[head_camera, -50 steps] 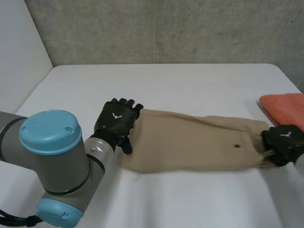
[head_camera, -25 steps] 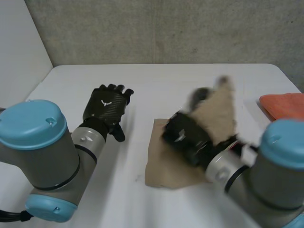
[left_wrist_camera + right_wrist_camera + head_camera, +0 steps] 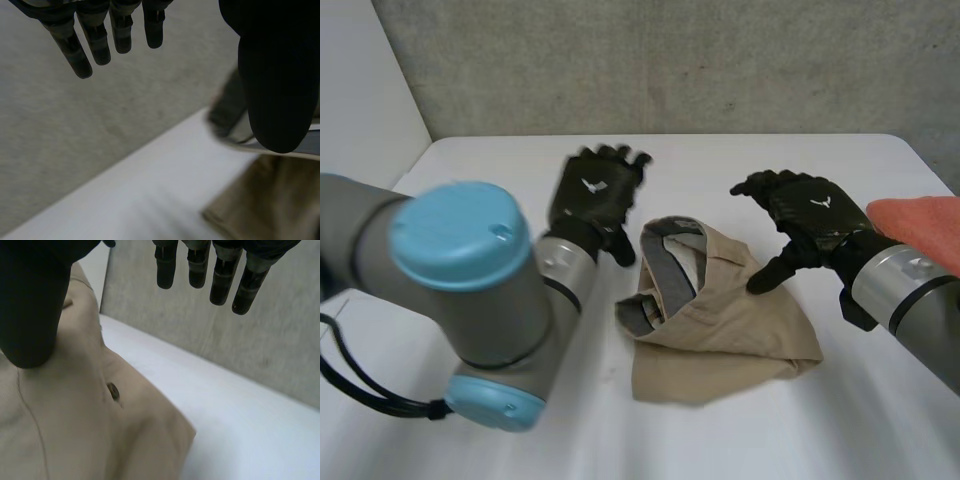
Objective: Fold the laundry.
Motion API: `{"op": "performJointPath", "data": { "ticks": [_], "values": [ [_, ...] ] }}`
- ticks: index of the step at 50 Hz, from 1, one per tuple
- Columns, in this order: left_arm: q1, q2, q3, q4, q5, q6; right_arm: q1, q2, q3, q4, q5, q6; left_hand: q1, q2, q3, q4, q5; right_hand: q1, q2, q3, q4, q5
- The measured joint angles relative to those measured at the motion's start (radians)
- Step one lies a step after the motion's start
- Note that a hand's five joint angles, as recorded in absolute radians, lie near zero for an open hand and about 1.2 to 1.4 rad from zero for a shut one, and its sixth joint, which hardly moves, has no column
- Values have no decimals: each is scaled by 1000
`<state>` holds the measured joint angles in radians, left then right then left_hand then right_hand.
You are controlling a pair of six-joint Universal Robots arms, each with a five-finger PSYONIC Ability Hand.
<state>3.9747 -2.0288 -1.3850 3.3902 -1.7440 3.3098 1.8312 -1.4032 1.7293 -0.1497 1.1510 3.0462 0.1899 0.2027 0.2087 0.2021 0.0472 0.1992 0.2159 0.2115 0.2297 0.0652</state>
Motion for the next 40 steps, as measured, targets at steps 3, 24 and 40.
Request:
{"op": "performJointPath", "data": {
  "ticks": [3, 24, 40],
  "values": [
    [-41, -50, 31, -35, 0, -9, -11, 54, -40, 55, -4, 7, 0, 0, 0, 0, 0, 0, 0, 0, 0, 0],
    [-91, -33, 147, -181, -62, -76, -15, 8, -111, 238, -92, -41, 0, 0, 0, 0, 0, 0, 0, 0, 0, 0],
    [-142, -23, 189, -209, -72, -76, -73, -105, -145, 298, -76, -42, 0, 0, 0, 0, 0, 0, 0, 0, 0, 0]
  ]
}}
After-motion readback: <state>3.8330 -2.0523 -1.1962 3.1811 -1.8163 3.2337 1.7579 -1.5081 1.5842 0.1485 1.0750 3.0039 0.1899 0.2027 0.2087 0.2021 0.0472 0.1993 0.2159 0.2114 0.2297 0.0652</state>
